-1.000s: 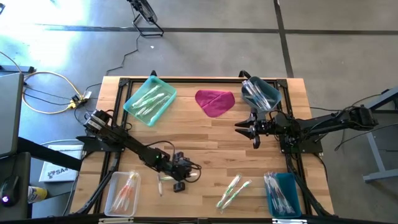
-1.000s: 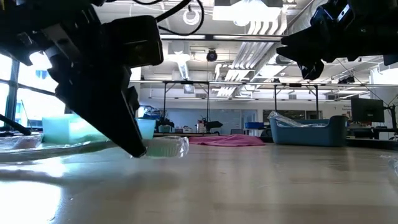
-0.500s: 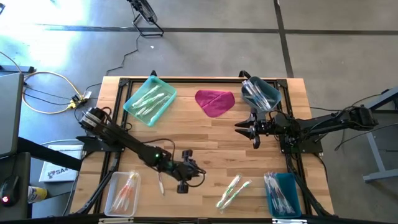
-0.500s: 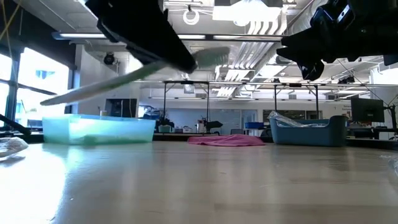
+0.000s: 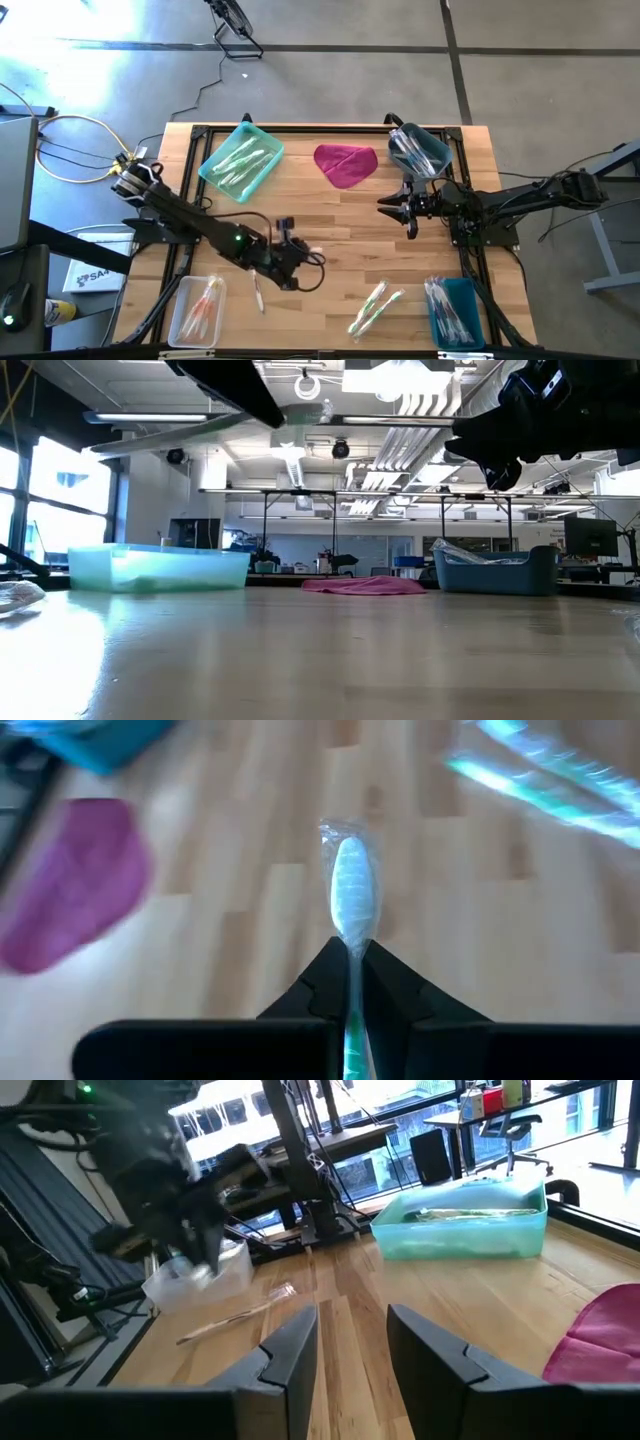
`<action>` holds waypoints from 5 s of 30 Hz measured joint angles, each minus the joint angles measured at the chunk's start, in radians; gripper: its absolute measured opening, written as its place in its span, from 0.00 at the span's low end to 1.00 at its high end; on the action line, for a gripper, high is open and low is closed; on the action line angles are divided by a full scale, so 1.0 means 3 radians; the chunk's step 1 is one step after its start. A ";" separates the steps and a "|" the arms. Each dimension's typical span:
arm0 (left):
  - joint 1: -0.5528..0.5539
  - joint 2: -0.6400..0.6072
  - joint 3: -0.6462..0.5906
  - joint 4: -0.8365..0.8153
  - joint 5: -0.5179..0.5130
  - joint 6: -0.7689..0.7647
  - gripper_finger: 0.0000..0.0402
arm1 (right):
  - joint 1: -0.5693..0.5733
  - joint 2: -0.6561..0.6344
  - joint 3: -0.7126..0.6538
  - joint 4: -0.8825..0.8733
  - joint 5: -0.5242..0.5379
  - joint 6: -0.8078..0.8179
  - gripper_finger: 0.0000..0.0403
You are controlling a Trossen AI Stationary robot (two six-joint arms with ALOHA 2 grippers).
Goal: Pick & Place Toothbrushes
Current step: Put the green toothbrush to the green bin, then put the purple toothbrush to the dark blue bin bin
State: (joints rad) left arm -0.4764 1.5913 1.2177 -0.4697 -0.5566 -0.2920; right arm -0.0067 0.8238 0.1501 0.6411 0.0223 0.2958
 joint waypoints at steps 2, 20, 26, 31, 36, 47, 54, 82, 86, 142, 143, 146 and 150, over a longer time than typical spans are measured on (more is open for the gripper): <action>0.0022 -0.0074 0.0004 -0.0254 -0.0156 -0.0001 0.03 | 0.0000 -0.0001 0.0000 0.0004 -0.0001 0.0000 0.29; 0.1213 -0.0287 0.0003 -0.1181 -0.0299 -0.0092 0.03 | 0.0001 -0.0001 0.0001 -0.0015 -0.0012 0.0085 0.29; 0.1792 -0.0287 0.0003 -0.1446 -0.0246 -0.0090 0.03 | 0.0001 -0.0001 0.0001 -0.0015 -0.0012 0.0075 0.29; 0.2290 -0.0287 0.0003 -0.1522 -0.0186 -0.0016 0.03 | 0.0001 -0.0001 0.0001 -0.0014 -0.0012 0.0075 0.29; 0.2794 -0.0287 -0.0023 -0.1554 -0.0178 -0.0040 0.03 | 0.0000 -0.0001 0.0001 -0.0014 -0.0012 0.0075 0.29; 0.3447 -0.0287 -0.0532 -0.1196 0.0000 0.0000 0.03 | 0.0000 -0.0001 0.0001 -0.0015 -0.0012 0.0074 0.29; 0.3645 -0.0287 -0.0732 -0.0857 0.0088 -0.0008 0.03 | 0.0000 -0.0001 0.0001 -0.0017 -0.0013 0.0074 0.29; 0.3660 -0.0287 -0.0766 -0.0708 0.0258 -0.0178 0.16 | 0.0000 -0.0001 0.0001 -0.0025 -0.0012 0.0072 0.29; 0.3619 -0.0287 -0.0766 -0.0802 0.0440 -0.0073 0.16 | 0.0000 -0.0001 0.0001 -0.0036 -0.0011 0.0072 0.29; 0.1362 -0.0287 -0.0763 0.0204 0.0647 0.0175 0.16 | 0.0001 -0.0001 0.0000 -0.0037 0.0001 0.0072 0.29; 0.1332 -0.0287 -0.0763 0.0165 0.0618 0.0168 0.16 | 0.0000 -0.0001 0.0000 -0.0037 0.0001 0.0074 0.29; 0.1267 -0.0333 -0.0763 -0.0123 0.0614 -0.0022 0.16 | 0.0001 -0.0001 0.0000 -0.0038 -0.0013 0.0074 0.29; 0.1125 -0.0344 -0.0763 -0.0525 0.0877 -0.0677 0.16 | 0.0001 -0.0001 0.0000 -0.0040 -0.0020 0.0074 0.29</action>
State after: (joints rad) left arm -0.1391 1.4880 0.9888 -0.6273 -0.2936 -0.4950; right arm -0.0065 0.8235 0.1501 0.6291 0.0163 0.3180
